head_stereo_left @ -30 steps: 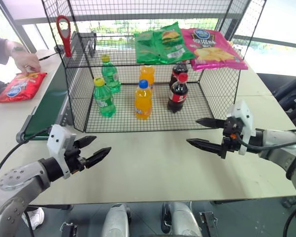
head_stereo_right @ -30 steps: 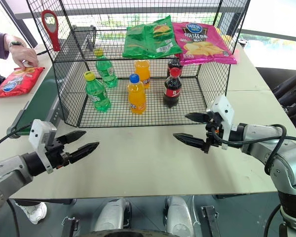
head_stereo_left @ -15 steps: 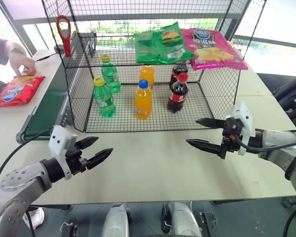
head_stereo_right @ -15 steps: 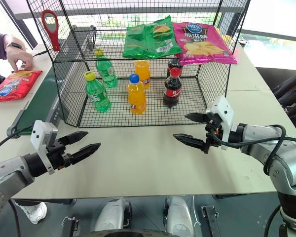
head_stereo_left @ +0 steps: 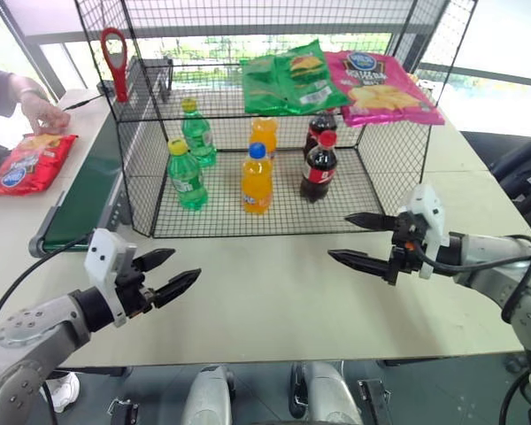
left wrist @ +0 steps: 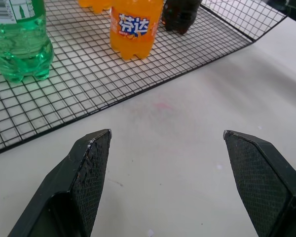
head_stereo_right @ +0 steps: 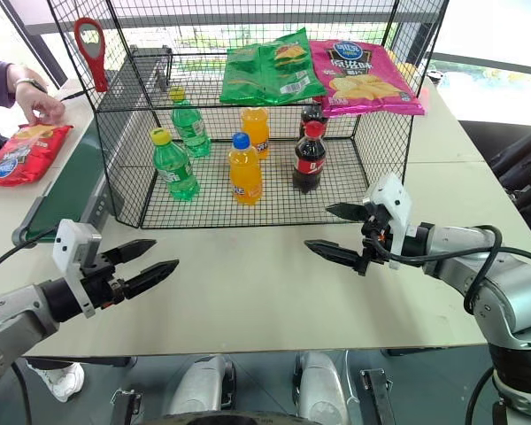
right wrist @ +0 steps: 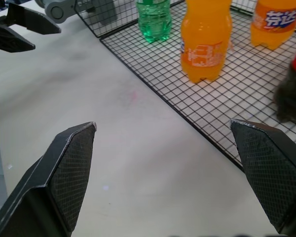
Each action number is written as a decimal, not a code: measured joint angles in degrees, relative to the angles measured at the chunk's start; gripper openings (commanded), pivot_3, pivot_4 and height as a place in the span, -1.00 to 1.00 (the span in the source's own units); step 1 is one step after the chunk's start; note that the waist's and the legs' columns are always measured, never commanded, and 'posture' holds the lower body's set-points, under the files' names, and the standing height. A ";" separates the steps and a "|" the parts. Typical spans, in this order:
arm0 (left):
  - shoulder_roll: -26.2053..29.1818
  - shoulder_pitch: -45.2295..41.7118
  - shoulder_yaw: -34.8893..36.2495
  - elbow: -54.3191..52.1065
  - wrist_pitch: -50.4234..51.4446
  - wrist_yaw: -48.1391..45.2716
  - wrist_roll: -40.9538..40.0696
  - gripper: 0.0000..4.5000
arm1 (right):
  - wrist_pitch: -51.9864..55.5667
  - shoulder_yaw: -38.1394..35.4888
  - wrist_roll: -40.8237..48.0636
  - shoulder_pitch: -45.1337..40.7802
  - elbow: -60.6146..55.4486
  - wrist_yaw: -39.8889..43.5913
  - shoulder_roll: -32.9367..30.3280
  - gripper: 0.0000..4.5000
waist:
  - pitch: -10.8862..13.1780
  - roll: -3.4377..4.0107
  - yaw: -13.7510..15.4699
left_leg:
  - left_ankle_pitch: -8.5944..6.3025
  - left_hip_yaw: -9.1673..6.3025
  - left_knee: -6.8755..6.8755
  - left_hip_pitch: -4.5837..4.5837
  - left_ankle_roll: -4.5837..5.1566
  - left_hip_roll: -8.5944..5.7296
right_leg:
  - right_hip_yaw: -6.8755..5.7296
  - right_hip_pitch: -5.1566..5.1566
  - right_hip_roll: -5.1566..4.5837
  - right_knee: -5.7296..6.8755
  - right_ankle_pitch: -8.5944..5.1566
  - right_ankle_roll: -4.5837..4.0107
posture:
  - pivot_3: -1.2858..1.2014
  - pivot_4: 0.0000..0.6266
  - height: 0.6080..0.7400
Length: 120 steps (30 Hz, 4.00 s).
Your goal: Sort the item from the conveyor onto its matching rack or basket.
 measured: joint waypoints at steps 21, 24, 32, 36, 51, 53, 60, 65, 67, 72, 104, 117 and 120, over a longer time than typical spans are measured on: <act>8.18 3.42 11.41 -0.78 0.96 -1.14 -2.96 0.70 | 3.19 1.38 3.82 -6.99 -0.06 -3.40 4.37 1.00 | 0.04 0.06 -0.32 | 0.00 0.00 0.00 -0.01 0.00 0.01 | 0.01 -0.06 0.02 0.01 0.00 -0.01 | 0.03 -0.52 1.00; 8.70 8.68 15.30 -2.11 -2.07 -2.70 2.99 0.70 | 4.75 1.52 5.83 -10.10 -0.69 -4.55 4.79 1.00 | 0.06 0.09 -0.35 | 0.00 0.02 -0.04 -0.06 0.00 0.01 | 0.01 -0.13 0.02 0.00 -0.01 -0.01 | 0.03 -0.52 1.00; 8.08 17.84 24.77 -2.33 -18.20 -4.37 27.78 0.70 | 12.07 6.53 6.67 -22.57 -3.45 -11.95 4.69 1.00 | 0.08 0.10 -0.04 | 0.00 0.02 -0.03 -0.13 -0.02 0.04 | 0.01 -0.20 0.04 -0.03 0.01 -0.09 | 0.03 -0.52 1.00; 9.68 17.53 27.41 4.60 -30.82 -4.40 40.33 0.70 | 15.18 10.35 5.48 -24.25 -4.10 -13.63 4.23 1.00 | 0.09 0.12 -0.14 | 0.00 0.05 -0.04 -0.19 -0.02 0.05 | 0.01 -0.26 0.05 -0.04 0.01 -0.09 | 0.03 -0.52 1.00; 13.40 3.10 20.99 31.28 -57.81 0.84 56.75 0.70 | 18.31 7.55 8.43 -23.62 -3.69 -17.03 6.69 1.00 | 0.11 0.14 -0.19 | 0.00 0.14 -0.06 -0.24 -0.02 0.12 | 0.01 -0.33 0.04 0.00 0.07 -0.01 | 0.03 -0.52 1.00; 13.39 1.79 18.32 31.91 -57.92 0.55 56.62 0.70 | 17.96 7.51 7.90 -22.89 -3.96 -17.39 6.65 1.00 | 0.10 0.13 -0.24 | -0.01 0.15 -0.06 -0.23 -0.01 0.13 | 0.01 -0.33 0.04 0.00 0.14 0.11 | 0.03 -0.52 1.00; 10.12 1.24 12.95 31.33 -56.10 -2.08 53.86 0.70 | 16.91 7.47 6.72 -20.85 -4.58 -17.69 6.37 1.00 | 0.11 0.15 -0.56 | -0.01 0.16 -0.08 -0.23 -0.01 0.15 | 0.01 -0.37 0.05 0.02 0.17 0.17 | 0.03 -0.52 1.00; 8.98 1.77 13.06 31.21 -55.09 -1.96 53.71 0.70 | 16.39 7.43 6.01 -20.04 -4.68 -17.51 6.02 1.00 | 0.11 0.15 -0.46 | 0.00 0.16 -0.08 -0.22 -0.01 0.15 | 0.01 -0.36 0.05 0.04 0.17 0.17 | 0.03 -0.52 1.00; 8.66 2.16 13.06 31.23 -54.98 -1.95 53.73 0.70 | 15.92 7.43 5.58 -19.79 -4.71 -17.11 5.88 1.00 | 0.11 0.15 -0.46 | 0.00 0.16 -0.08 -0.22 -0.01 0.15 | 0.01 -0.36 0.05 0.04 0.17 0.17 | 0.03 -0.52 1.00; 8.62 0.99 12.23 31.76 -54.77 -1.50 53.97 0.70 | 14.39 7.46 4.68 -17.02 -5.07 -15.67 5.52 1.00 | 0.11 0.15 -0.10 | 0.00 0.16 -0.07 -0.22 -0.02 0.15 | 0.01 -0.35 0.05 0.03 0.17 0.17 | 0.03 -0.52 1.00; 13.87 -16.00 -5.63 48.39 -56.34 7.03 64.50 0.04 | 13.60 4.58 4.55 -11.48 -8.90 -19.43 5.45 1.00 | 0.10 0.14 -0.27 | 0.00 0.16 -0.07 -0.21 -0.01 0.15 | 0.01 -0.35 0.05 0.11 0.18 0.18 | 0.03 -0.52 1.00; 14.08 -10.81 -2.04 43.42 -54.06 7.08 64.51 -0.99 | 12.73 4.90 2.97 -11.66 -8.25 -18.47 5.44 1.00 | 0.10 0.13 -0.16 | 0.00 0.15 -0.06 -0.20 -0.02 0.15 | 0.01 -0.35 0.05 0.13 0.18 0.18 | 0.03 -0.52 1.00; 14.05 -10.89 -1.97 42.95 -54.28 9.17 65.28 -0.99 | 11.85 5.49 2.16 -11.72 -7.65 -17.84 5.46 1.00 | 0.10 0.13 -0.18 | 0.00 0.16 -0.06 -0.20 -0.02 0.15 | 0.01 -0.35 0.05 0.13 0.18 0.18 | 0.03 -0.52 1.00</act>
